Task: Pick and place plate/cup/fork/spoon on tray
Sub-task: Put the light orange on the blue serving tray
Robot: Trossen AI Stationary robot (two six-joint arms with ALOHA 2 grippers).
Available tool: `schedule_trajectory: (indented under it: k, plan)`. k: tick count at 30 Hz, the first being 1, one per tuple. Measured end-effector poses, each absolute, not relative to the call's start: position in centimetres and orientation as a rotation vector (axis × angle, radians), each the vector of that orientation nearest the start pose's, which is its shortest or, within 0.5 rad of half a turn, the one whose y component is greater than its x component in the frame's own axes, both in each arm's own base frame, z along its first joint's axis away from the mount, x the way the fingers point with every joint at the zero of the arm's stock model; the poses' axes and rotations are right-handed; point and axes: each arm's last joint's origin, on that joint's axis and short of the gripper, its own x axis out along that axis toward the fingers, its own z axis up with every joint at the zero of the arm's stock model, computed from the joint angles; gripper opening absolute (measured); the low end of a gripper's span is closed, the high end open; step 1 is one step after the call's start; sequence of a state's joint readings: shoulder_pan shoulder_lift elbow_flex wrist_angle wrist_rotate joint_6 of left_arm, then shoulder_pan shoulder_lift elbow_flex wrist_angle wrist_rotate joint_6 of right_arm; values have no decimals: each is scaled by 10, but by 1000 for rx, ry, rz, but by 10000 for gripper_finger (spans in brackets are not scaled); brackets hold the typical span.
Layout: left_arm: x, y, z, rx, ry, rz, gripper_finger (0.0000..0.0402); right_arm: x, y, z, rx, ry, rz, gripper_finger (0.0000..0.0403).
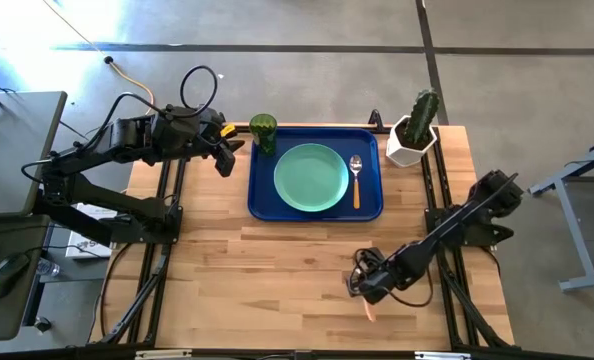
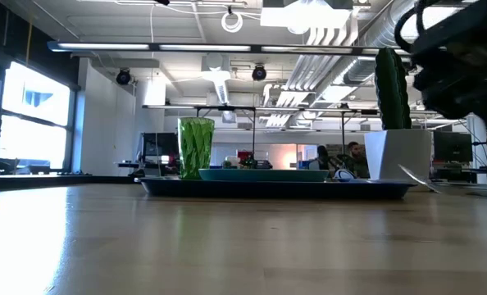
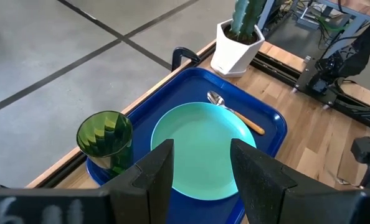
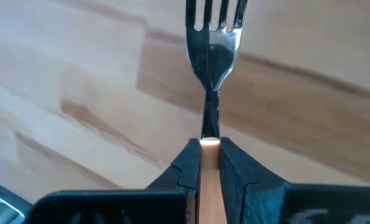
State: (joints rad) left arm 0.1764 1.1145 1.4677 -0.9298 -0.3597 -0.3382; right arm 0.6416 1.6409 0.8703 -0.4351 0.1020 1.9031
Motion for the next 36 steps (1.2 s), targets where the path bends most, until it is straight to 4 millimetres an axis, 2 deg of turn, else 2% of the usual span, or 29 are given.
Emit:
schedule_trajectory:
  k: [7, 13, 27, 36]
  plan:
    - [188, 44, 430, -254, 488, 613, 147, 248, 155, 150, 1259, 1050, -736, 15]
    - [188, 44, 431, -172, 502, 604, 147, 254, 135, 163, 1287, 946, -770, 15]
    - [187, 45, 431, 29, 557, 585, 147, 255, 70, 195, 1252, 766, -905, 15]
    - [187, 46, 431, 78, 571, 591, 147, 252, 22, 214, 1199, 645, -979, 15]
